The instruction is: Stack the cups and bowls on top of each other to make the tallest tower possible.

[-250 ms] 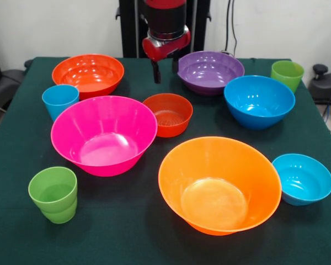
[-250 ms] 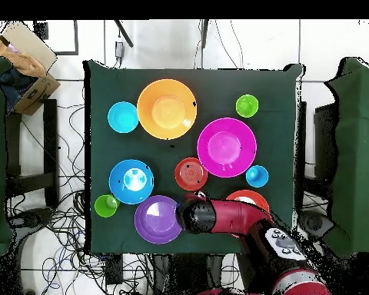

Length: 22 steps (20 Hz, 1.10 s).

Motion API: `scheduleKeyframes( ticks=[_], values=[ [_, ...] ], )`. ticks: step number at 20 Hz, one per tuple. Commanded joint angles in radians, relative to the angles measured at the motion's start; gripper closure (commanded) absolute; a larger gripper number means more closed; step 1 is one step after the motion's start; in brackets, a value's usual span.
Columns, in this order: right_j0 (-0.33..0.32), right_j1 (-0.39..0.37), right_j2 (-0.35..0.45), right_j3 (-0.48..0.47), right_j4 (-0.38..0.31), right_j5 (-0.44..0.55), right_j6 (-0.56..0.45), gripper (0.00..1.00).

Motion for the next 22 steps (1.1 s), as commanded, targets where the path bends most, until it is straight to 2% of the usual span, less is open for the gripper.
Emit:
scheduleKeyframes(
  ticks=[1, 6, 22],
  values=[
    [-0.035, 0.015, 0.138, -0.101, -0.097, -0.045, 0.013, 0.0],
    [-0.052, 0.022, 0.163, -0.144, -0.132, -0.022, -0.004, 0.0],
    [-0.009, 0.029, 0.163, -0.239, -0.184, 0.02, 0.017, 0.0]
  ],
)
